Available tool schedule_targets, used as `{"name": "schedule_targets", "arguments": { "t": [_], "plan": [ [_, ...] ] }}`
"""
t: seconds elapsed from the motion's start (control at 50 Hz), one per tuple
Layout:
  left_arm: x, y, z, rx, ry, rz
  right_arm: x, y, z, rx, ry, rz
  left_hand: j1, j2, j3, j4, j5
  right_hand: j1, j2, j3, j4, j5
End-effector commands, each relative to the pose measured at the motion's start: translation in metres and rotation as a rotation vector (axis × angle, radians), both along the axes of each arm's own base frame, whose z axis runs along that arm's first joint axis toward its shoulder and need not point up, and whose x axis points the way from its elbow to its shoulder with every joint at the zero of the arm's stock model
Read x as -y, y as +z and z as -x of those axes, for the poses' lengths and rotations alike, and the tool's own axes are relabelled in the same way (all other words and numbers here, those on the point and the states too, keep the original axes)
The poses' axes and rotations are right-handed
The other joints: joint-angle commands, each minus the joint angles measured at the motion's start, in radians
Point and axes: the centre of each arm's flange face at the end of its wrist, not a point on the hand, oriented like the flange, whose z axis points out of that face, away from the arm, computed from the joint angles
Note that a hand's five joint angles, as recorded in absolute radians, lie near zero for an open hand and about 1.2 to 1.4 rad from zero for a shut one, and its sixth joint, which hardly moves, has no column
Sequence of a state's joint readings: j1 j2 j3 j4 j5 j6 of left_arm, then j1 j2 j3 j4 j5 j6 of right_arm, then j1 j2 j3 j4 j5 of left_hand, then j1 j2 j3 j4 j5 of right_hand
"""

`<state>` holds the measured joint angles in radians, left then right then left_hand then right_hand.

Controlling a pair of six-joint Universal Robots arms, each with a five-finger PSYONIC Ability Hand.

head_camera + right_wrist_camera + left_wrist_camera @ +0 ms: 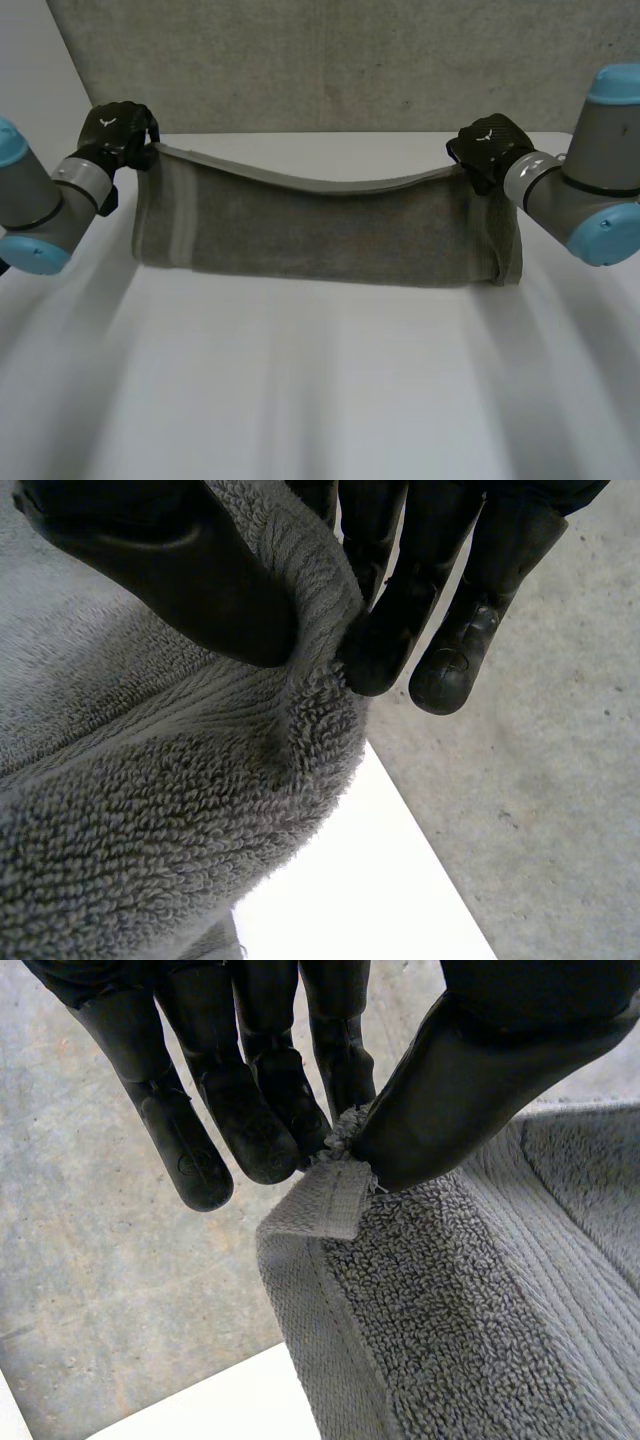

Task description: Fold the towel.

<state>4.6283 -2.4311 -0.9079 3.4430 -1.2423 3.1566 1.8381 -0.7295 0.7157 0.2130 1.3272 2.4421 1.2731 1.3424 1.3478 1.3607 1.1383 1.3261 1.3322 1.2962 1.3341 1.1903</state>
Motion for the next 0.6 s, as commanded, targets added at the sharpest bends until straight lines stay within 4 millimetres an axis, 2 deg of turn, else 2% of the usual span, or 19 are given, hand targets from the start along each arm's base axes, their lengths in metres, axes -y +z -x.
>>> {"name": "schedule_targets", "arguments": {
  "t": [0.02, 0.1, 0.12, 0.14, 0.16, 0.18, 0.2, 0.22, 0.3, 0.4, 0.44, 0.56, 0.6],
  "plan": [
    [0.021, -0.017, 0.001, -0.002, 0.037, 0.010, 0.018, -0.019, -0.001, -0.005, -0.036, 0.014, 0.123, 0.054, 0.048, 0.036, 0.083, 0.070, 0.064, 0.100, 0.062, 0.031],
    [0.028, -0.030, 0.002, -0.002, 0.043, -0.005, 0.025, -0.033, -0.003, -0.009, -0.046, 0.009, 0.123, 0.054, 0.048, 0.036, 0.083, 0.070, 0.064, 0.100, 0.062, 0.031],
    [0.028, -0.030, 0.002, -0.002, 0.043, -0.005, 0.027, -0.036, -0.003, -0.008, -0.047, 0.007, 0.123, 0.054, 0.048, 0.036, 0.083, -0.077, -0.083, -0.047, -0.085, -0.116],
    [0.029, -0.033, 0.003, -0.001, 0.040, -0.010, 0.027, -0.036, -0.003, -0.008, -0.047, 0.007, 0.123, 0.054, 0.048, 0.036, 0.083, -0.078, -0.085, -0.049, -0.087, -0.117],
    [0.028, -0.035, 0.005, 0.000, 0.032, -0.014, 0.028, -0.039, -0.004, -0.007, -0.047, 0.005, -0.094, -0.164, -0.169, -0.182, -0.134, -0.462, -0.468, -0.432, -0.470, -0.501],
    [0.028, -0.035, 0.005, 0.000, 0.032, -0.014, 0.028, -0.042, -0.006, -0.010, -0.047, 0.004, -0.097, -0.166, -0.171, -0.184, -0.136, -1.047, -1.053, -1.017, -1.055, -1.086],
    [0.027, -0.036, 0.007, 0.001, 0.028, -0.019, 0.028, -0.042, -0.006, -0.010, -0.047, 0.004, -0.788, -0.858, -0.863, -0.876, -0.828, -1.053, -1.059, -1.023, -1.061, -1.092],
    [0.026, -0.036, 0.007, -0.001, 0.031, -0.022, 0.028, -0.043, -0.007, -0.009, -0.056, 0.010, -1.099, -1.168, -1.173, -1.186, -1.138, -1.152, -1.158, -1.122, -1.160, -1.190],
    [0.022, -0.034, 0.012, -0.003, 0.021, -0.031, 0.032, -0.040, -0.007, -0.002, -0.090, 0.045, -1.095, -1.164, -1.170, -1.182, -1.135, -1.152, -1.158, -1.122, -1.160, -1.190],
    [0.016, -0.027, 0.014, -0.003, 0.018, -0.052, 0.027, -0.022, -0.016, 0.038, -0.106, 0.098, -1.095, -1.164, -1.170, -1.182, -1.135, -1.152, -1.158, -1.122, -1.160, -1.190],
    [0.010, -0.018, 0.013, -0.002, 0.019, -0.061, 0.018, -0.007, -0.020, 0.086, -0.103, 0.096, -1.095, -1.164, -1.170, -1.182, -1.135, -1.152, -1.158, -1.122, -1.160, -1.190],
    [-0.005, 0.000, 0.011, -0.002, 0.021, -0.070, 0.000, 0.009, -0.015, 0.135, -0.107, 0.052, -1.095, -1.164, -1.170, -1.182, -1.135, -1.152, -1.158, -1.122, -1.160, -1.190],
    [-0.018, 0.011, 0.007, -0.003, 0.024, -0.081, -0.018, 0.017, -0.010, 0.130, -0.105, 0.022, -1.095, -1.164, -1.170, -1.182, -1.135, -1.152, -1.158, -1.122, -1.160, -1.190]
  ]
}}
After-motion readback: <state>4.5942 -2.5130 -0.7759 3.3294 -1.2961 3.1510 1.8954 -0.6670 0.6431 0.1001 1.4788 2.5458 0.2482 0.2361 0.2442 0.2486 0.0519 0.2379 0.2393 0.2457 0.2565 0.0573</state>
